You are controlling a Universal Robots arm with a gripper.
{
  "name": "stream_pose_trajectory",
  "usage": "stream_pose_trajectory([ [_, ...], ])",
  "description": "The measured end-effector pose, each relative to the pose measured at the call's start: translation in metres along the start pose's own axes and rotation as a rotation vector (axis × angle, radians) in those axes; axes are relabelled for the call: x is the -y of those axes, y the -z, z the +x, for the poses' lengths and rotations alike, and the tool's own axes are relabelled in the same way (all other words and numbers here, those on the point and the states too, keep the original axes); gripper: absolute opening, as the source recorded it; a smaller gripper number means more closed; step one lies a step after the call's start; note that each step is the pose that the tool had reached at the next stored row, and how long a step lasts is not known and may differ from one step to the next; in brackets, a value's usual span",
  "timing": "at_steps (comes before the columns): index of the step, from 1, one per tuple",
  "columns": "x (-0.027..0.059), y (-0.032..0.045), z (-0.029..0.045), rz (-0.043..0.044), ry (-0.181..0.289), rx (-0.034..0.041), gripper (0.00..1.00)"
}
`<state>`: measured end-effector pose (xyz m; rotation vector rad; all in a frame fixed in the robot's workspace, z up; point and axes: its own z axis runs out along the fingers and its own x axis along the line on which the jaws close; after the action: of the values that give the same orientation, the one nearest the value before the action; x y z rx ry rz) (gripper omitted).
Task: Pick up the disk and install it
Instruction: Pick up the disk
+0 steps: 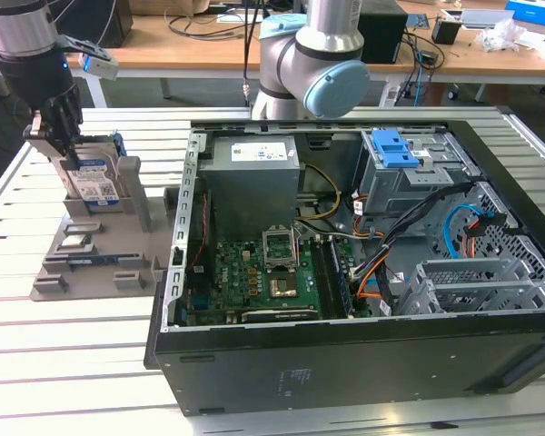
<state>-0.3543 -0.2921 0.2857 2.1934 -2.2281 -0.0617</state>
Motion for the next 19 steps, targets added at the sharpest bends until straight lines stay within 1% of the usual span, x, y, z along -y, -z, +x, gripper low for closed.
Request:
stream_pose_trajectory([
  [12,0.0001,-0.0002,0.0,0.0003,0.0,-0.0001,0.37],
  [14,0.0,0.0021,0.0,0.0004,0.0,-0.0003,0.37],
  [19,-0.0006,0.0152,-0.0006,0.0001,0.0,-0.0005,0.37],
])
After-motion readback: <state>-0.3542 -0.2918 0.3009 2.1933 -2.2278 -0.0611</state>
